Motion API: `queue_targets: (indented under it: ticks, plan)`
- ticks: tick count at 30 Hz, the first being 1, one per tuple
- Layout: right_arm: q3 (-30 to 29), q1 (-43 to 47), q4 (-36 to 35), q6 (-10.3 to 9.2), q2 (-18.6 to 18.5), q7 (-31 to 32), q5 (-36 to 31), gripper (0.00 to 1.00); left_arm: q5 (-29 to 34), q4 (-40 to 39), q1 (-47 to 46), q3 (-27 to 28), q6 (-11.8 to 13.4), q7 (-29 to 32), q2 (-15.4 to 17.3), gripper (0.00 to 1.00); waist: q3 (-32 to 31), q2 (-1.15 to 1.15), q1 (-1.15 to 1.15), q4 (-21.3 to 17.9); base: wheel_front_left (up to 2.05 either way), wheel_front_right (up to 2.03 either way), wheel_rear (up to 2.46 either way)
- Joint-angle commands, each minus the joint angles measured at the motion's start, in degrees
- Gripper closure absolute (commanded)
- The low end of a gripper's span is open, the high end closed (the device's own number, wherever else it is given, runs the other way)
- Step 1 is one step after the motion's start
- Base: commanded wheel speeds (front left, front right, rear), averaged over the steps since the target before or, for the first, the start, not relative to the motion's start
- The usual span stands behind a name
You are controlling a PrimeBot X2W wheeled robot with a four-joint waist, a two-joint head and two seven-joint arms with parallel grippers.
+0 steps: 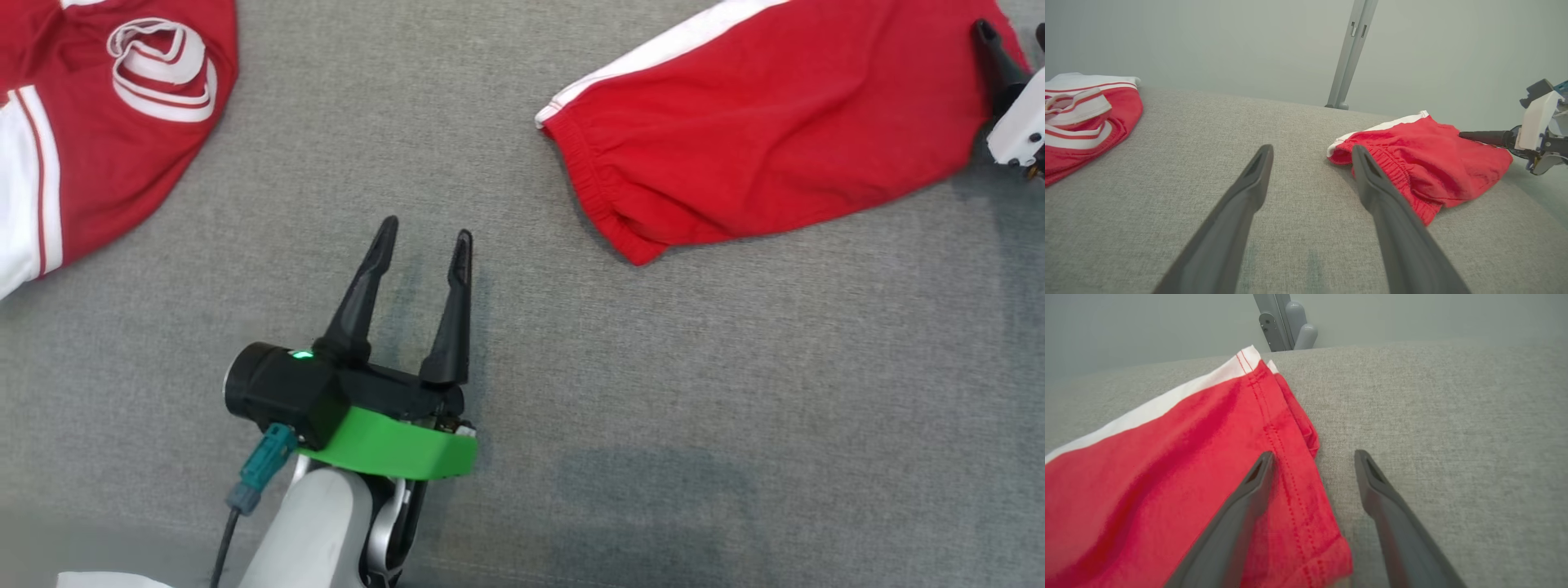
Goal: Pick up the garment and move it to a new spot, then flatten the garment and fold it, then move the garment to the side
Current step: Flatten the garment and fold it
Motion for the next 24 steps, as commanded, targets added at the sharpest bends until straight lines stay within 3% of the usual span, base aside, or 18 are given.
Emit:
queue_targets:
  ticks: [1, 5, 6, 7, 8, 9, 11, 16, 24]
  plan:
    - [0.36, -1.54, 2.26, -0.06, 0.34, 1.64, -0.51, 0.0, 0.29, -0.15, 0.75, -0.89, 0.58, 0.0, 0.0, 0.0, 0.62, 0.0, 0.0, 1.51, 0.0, 0.0, 0.0]
    - [0.7, -3.55, 6.52, -0.06, 1.81, 5.39, -0.29, 0.0, 0.05, -0.08, 0.0, -2.16, 0.98, 0.0, -0.01, 0.0, 0.51, 0.0, 0.0, 2.39, 0.0, 0.0, 0.0]
    - [0.85, -3.72, 7.24, -0.06, 2.12, 5.89, -0.22, 0.08, -0.05, 0.0, -0.25, -2.39, 1.0, 0.0, -0.01, 0.0, 0.44, 0.0, 0.0, 2.6, 0.0, 0.0, 0.0]
    - [0.95, -3.87, 7.7, -0.05, 2.33, 6.13, -0.19, 0.4, -0.02, -0.08, -0.55, -2.51, 1.07, 0.0, -0.02, 0.0, 0.34, 0.0, 0.0, 2.8, 0.0, 0.0, 0.0]
    - [1.0, -4.04, 8.2, -0.04, 2.47, 6.18, -0.1, 0.56, -0.02, -0.05, -0.72, -2.69, 1.14, 0.0, -0.02, 0.0, 0.22, 0.0, 0.0, 2.98, 0.0, 0.0, 0.0]
    - [1.08, -4.13, 8.64, -0.03, 2.57, 6.3, -0.03, 0.66, -0.11, 0.0, -0.83, -2.82, 1.2, 0.0, -0.01, 0.0, 0.1, 0.0, 0.0, 3.14, 0.0, 0.0, 0.0]
    - [1.34, -4.13, 9.25, -0.03, 2.73, 6.25, 0.11, 1.0, -0.23, 0.07, -1.12, -2.96, 1.31, 0.0, -0.01, 0.0, -0.1, 0.0, 0.0, 3.37, 0.0, 0.0, 0.0]
    - [1.48, -3.67, 9.34, -0.06, 2.88, 5.47, 0.91, 1.0, -0.05, 0.34, -1.22, -2.65, 1.38, 0.0, -0.02, 0.0, -0.55, 0.0, 0.0, 3.17, 0.0, 0.0, 0.0]
    - [0.22, 0.75, 5.85, -0.07, 2.58, -1.74, 4.49, 1.0, 1.61, 0.84, 0.41, -1.7, 1.06, 0.0, 0.0, 0.0, -3.32, 0.0, 0.0, -1.02, 0.0, 0.0, 0.0]
